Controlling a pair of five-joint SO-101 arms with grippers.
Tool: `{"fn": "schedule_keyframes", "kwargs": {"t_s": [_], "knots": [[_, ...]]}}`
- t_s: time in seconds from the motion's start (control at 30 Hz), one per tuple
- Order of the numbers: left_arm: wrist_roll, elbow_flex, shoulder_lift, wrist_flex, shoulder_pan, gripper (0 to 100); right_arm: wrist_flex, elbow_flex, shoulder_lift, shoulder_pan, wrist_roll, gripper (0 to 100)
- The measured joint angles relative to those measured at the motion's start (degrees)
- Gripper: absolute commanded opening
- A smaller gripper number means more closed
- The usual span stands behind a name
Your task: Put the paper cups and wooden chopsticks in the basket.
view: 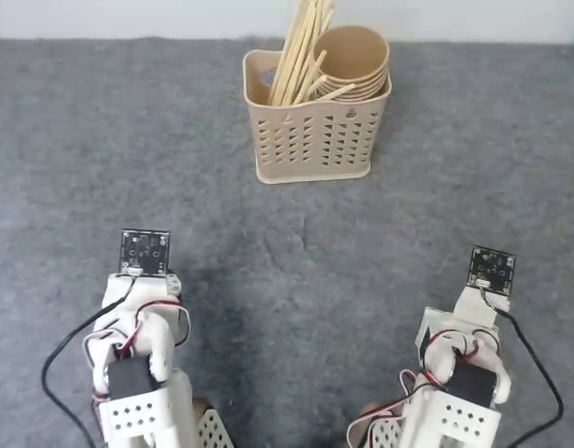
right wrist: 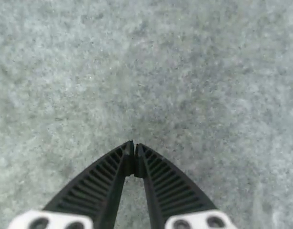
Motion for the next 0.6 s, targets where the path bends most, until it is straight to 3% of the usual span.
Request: {"fn": "schedule_keyframes", "kwargs": {"t_s": [0.23, 0.6], "knots": [[-0.53, 0.0, 0.0, 7.21, 0.0, 1, 0.0, 0.0, 0.0, -0.09, 0.0, 0.7], [-0.09, 0.0, 0.0, 7.91, 0.0, 1, 0.0, 0.0, 0.0, -0.09, 0.0, 0.7]]}}
